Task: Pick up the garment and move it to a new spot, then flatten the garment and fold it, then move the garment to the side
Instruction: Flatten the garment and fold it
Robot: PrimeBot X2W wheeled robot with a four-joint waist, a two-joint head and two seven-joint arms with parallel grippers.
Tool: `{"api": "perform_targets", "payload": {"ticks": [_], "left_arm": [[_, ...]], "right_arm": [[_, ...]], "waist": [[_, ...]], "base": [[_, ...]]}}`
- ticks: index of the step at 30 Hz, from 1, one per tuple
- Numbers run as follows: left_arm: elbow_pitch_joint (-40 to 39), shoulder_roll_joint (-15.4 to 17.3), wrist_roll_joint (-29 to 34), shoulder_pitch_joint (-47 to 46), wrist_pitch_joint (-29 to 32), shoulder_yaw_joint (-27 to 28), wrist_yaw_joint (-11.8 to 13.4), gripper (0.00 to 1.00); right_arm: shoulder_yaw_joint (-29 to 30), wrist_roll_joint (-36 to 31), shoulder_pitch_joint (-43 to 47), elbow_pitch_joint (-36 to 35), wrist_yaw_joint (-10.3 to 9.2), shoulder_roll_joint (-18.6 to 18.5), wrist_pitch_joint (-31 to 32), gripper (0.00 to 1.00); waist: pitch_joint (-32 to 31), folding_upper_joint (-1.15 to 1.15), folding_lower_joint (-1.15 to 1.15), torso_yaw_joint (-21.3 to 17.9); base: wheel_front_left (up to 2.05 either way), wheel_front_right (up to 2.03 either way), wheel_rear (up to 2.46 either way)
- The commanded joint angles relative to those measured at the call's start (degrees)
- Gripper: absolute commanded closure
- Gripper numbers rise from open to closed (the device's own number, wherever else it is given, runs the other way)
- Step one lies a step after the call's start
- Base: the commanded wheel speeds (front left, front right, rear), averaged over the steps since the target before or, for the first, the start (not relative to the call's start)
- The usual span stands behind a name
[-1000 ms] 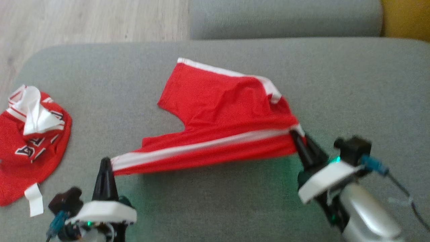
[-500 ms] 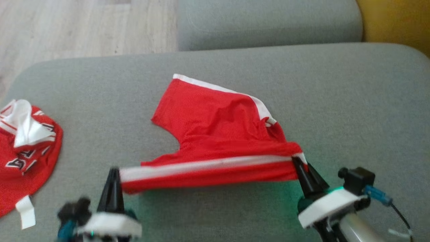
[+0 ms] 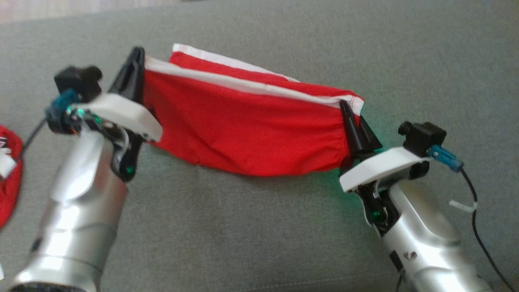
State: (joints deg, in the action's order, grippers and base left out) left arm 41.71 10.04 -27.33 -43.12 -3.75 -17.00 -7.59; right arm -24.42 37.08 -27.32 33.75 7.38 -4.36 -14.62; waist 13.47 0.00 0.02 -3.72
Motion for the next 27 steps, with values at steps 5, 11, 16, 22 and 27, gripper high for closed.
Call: {"api": "perform_targets", "payload": {"ticks": [5, 11, 16, 22, 27], "left_arm": [[3.23, 4.26, -1.65, -8.15, -0.4, -2.61, 0.11, 1.0], [8.89, 5.31, -2.59, -13.5, -3.7, -5.71, 0.11, 1.0], [13.17, 4.69, -3.5, -16.81, -6.61, -7.21, 0.1, 1.0], [17.25, 3.41, -4.34, -17.58, -10.17, -7.54, 0.1, 0.0], [16.53, 3.47, -4.23, -15.5, -11.18, -5.32, 0.41, 0.0]], "right_arm": [[-1.29, 1.56, -4.08, -0.71, 0.11, 1.42, -0.38, 1.0], [-2.4, 4.69, -5.44, -2.52, 0.11, 1.46, -0.38, 1.0], [-1.54, 5.35, -6.12, -2.91, 0.11, 1.47, -0.38, 1.0], [-2.55, 4.78, -6.04, -2.63, 0.11, 1.47, -0.38, 0.0], [0.23, -0.8, -4.6, -1.21, 0.11, 1.47, -0.38, 0.0]], "waist": [[4.33, 0.0, -0.02, -2.37], [6.34, 0.0, -0.02, -3.49], [7.35, 0.0, -0.02, -3.93], [7.6, 0.0, -0.02, -4.31], [6.39, 0.0, -0.02, -3.96]], "base": [[0.0, 0.0, 0.0], [0.0, 0.0, 0.0], [0.0, 0.0, 0.0], [0.0, 0.0, 0.0], [0.0, 0.0, 0.0]]}}
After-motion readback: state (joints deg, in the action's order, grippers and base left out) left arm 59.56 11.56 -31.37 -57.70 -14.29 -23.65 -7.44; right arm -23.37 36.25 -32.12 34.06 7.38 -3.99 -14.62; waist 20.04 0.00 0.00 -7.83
